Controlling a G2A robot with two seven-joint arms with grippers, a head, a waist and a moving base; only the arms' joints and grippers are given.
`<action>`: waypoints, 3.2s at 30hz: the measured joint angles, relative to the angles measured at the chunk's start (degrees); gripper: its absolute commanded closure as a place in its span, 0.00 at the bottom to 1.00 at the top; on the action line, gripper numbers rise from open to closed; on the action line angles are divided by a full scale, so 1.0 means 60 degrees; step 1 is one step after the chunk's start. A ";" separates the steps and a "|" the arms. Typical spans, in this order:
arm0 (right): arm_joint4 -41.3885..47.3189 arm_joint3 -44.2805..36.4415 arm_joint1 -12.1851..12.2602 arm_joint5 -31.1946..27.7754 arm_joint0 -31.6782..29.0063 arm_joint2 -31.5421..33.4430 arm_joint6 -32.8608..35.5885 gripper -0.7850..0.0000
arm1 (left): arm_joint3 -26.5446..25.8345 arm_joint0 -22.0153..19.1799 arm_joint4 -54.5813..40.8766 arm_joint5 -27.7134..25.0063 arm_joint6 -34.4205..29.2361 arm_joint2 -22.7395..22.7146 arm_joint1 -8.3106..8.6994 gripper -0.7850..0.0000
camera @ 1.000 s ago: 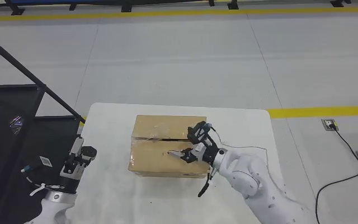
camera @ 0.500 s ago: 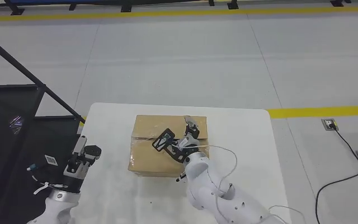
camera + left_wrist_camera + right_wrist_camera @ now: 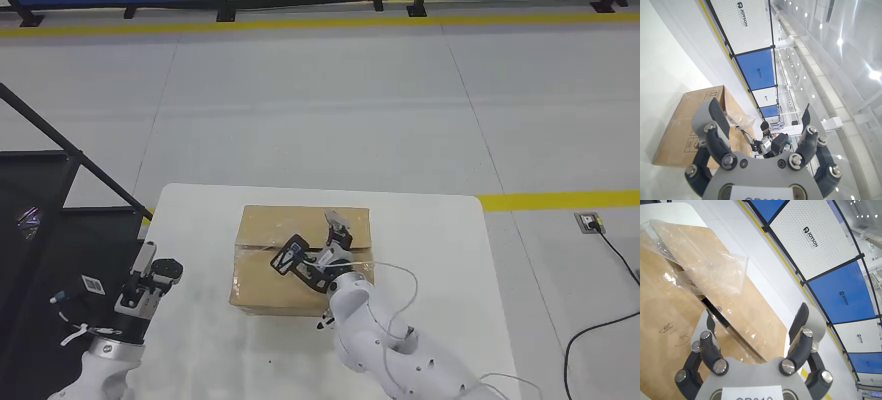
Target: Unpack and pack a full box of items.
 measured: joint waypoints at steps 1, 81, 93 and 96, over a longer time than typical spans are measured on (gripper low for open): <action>-0.0079 0.0065 -0.0042 0.0034 0.0021 -0.0017 -0.0029 0.00 | 0.0000 -0.0001 0.0008 0.0011 0.0002 0.0002 0.0000 0.00; -0.2358 0.3104 -0.2752 0.2113 -0.0182 -0.0480 -0.1273 0.00 | 0.0367 -0.0029 0.0059 -0.0019 -0.0164 0.0260 -0.0064 0.00; -0.3551 0.2522 -0.2884 0.2488 -0.0811 0.0173 -0.1103 0.00 | 0.0401 -0.0061 -0.0022 -0.0078 -0.0187 0.0248 -0.0070 0.00; -0.3778 0.2215 -0.2853 0.2312 -0.1067 0.0423 -0.1143 0.00 | 0.0405 -0.0066 -0.0026 -0.0078 -0.0187 0.0256 -0.0072 0.00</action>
